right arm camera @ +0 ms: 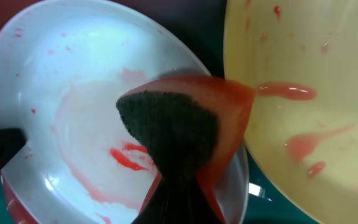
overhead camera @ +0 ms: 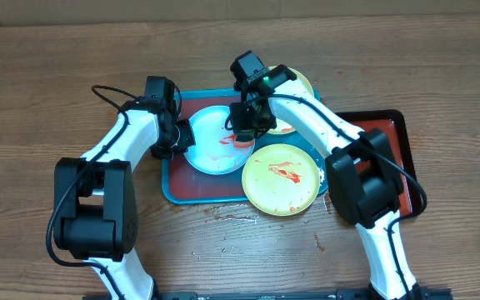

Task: Clean dirty plates on tray and stack at the side
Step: 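Lift sponge with right gripper and carry it over the light-blue plate, then scrub the light-blue plate with the sponge while left gripper holds it, then raise the sponge with right gripper away from the light-blue plate, then lift light-blue plate with left gripper and carry it left off tray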

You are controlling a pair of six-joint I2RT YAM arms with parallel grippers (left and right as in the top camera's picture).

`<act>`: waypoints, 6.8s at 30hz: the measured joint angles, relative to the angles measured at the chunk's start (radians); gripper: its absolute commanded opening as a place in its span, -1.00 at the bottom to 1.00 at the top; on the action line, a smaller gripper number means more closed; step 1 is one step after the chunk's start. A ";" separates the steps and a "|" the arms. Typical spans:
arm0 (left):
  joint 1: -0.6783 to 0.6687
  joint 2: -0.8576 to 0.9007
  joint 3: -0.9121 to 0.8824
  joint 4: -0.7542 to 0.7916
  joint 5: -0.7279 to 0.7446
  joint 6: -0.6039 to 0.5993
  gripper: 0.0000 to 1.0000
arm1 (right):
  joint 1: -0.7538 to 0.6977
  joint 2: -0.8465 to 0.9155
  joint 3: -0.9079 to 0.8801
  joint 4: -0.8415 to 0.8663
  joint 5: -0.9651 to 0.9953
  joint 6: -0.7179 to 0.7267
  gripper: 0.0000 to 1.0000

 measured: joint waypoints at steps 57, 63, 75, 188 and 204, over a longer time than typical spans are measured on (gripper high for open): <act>-0.001 0.000 -0.002 0.023 0.018 -0.018 -0.91 | 0.063 0.120 0.105 0.030 -0.185 -0.216 -0.92; -0.001 0.000 -0.002 0.022 0.019 -0.018 -0.91 | 0.059 0.127 0.148 -0.139 -0.194 -0.267 -0.93; -0.001 0.000 -0.002 0.024 0.018 -0.015 -0.91 | 0.018 0.130 0.183 -0.058 0.088 -0.266 -0.93; -0.007 0.001 -0.034 0.144 0.018 -0.021 -0.63 | -0.171 -0.063 0.273 -0.166 -0.117 -0.100 -0.92; -0.005 -0.022 -0.079 0.220 0.029 -0.013 -0.92 | -0.171 -0.063 0.273 -0.204 -0.071 -0.145 -0.93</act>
